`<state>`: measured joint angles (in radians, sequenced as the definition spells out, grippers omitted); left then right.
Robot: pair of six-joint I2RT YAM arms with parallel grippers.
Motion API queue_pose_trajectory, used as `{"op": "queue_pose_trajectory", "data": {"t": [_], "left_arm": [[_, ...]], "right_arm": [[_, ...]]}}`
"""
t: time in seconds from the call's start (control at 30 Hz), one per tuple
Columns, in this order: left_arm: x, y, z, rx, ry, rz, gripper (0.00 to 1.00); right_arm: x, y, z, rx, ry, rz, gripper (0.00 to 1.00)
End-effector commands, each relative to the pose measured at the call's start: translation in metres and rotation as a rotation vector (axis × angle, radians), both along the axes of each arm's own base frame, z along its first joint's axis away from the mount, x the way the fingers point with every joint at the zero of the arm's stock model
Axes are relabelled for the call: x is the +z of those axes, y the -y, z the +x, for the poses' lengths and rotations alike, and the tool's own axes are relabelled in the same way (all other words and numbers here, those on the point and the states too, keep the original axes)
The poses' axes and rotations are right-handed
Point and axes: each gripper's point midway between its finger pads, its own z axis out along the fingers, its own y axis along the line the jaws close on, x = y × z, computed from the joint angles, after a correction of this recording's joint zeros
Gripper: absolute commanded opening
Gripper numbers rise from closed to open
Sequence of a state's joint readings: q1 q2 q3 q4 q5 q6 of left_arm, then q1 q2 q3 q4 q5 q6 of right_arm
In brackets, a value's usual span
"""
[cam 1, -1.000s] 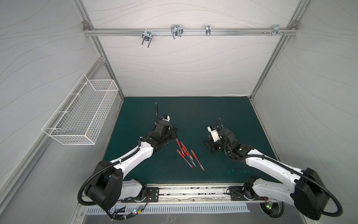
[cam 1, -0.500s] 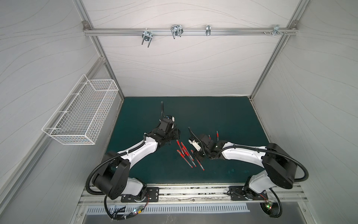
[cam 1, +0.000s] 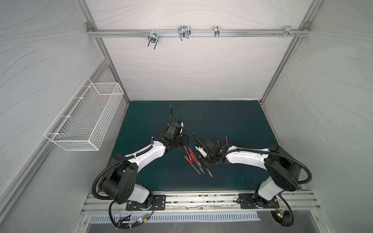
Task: Remove pen caps from pens
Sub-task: Pick up the pen from the bottom-center of the table.
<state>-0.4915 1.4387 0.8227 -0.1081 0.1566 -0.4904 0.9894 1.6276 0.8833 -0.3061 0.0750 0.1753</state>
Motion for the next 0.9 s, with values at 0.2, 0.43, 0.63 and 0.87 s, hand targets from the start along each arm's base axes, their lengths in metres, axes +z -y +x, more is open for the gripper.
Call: {"op": "queue_pose_trajectory", "data": {"t": [0.2,0.43,0.63,0.87], "left_arm": [[0.013,0.006,0.008,-0.012,0.029,-0.021,0.29],[0.014,0.006,0.008,-0.011,0.032,-0.019,0.29],[0.021,0.008,0.007,-0.012,0.049,-0.047,0.29],[0.069,0.027,-0.009,-0.097,0.189,-0.247,0.34]], "right_arm": [[-0.015,0.004,-0.009,0.027,-0.031,-0.089,0.31],[-0.017,0.007,-0.008,0.019,-0.021,-0.117,0.17],[0.005,0.007,0.001,-0.031,-0.006,-0.01,0.09],[0.06,0.023,0.018,-0.146,-0.029,0.348,0.06]]}}
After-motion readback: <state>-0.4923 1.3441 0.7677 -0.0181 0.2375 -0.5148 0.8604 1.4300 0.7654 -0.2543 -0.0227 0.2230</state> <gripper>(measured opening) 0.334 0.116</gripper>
